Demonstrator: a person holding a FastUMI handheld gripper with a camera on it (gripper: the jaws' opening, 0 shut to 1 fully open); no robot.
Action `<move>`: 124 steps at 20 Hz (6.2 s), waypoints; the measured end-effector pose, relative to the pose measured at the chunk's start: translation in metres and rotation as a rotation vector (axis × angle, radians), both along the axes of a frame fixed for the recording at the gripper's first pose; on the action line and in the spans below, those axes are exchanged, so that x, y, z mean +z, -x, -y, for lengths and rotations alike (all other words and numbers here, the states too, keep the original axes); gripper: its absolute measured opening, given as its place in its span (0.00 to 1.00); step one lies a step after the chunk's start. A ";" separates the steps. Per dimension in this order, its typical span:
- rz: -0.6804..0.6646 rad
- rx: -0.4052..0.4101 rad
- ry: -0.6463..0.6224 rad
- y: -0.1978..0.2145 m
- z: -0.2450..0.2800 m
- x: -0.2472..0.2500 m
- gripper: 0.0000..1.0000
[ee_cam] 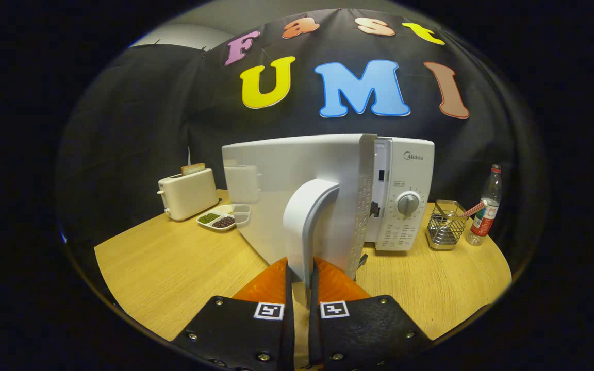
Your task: Open the microwave, put the food inside, and close the microwave door.
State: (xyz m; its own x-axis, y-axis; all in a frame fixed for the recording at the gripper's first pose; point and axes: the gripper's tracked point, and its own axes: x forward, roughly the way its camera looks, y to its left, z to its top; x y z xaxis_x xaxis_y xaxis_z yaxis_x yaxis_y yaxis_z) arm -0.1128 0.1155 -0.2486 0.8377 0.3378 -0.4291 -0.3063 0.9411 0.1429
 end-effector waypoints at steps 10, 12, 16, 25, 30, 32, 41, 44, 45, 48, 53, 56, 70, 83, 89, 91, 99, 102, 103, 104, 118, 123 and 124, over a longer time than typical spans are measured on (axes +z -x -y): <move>0.129 0.016 0.048 0.066 -0.107 0.017 0.11; 0.150 -0.021 0.066 0.070 -0.122 0.020 0.11; 0.192 -0.119 0.070 0.076 -0.153 0.024 0.10; 0.314 -0.311 0.089 0.083 -0.221 0.031 0.10; 0.305 -0.249 0.063 0.102 -0.235 0.040 0.13; 0.334 -0.159 0.038 0.118 -0.250 0.046 0.14; 0.342 0.193 -0.098 0.158 -0.256 0.075 0.80; 0.293 0.315 -0.106 0.173 -0.242 0.063 0.92; 0.266 0.356 -0.136 0.178 -0.230 0.060 0.92; 0.199 0.417 -0.188 0.182 -0.178 0.055 0.92; 0.210 0.382 -0.152 0.164 -0.079 0.042 0.92; 0.169 0.397 -0.146 0.167 -0.034 0.024 0.92; -0.102 0.369 0.082 0.175 0.054 -0.074 0.93; -0.212 0.305 -0.065 0.172 0.045 -0.076 0.73; -0.126 0.267 -0.208 0.147 0.031 -0.025 0.73; -0.080 0.250 -0.218 0.128 0.026 -0.006 0.73; 0.047 0.142 -0.184 0.044 -0.003 0.042 0.73; 0.038 0.094 -0.182 0.012 -0.020 0.048 0.73; 0.039 0.076 -0.176 0.001 -0.024 0.048 0.73; 0.042 0.052 -0.174 -0.012 -0.026 0.048 0.73; -0.109 -0.319 -0.351 -0.176 -0.071 -0.014 0.73; -0.061 -0.337 -0.333 -0.205 -0.065 -0.015 0.72; -0.056 -0.342 -0.359 -0.209 -0.064 -0.012 0.72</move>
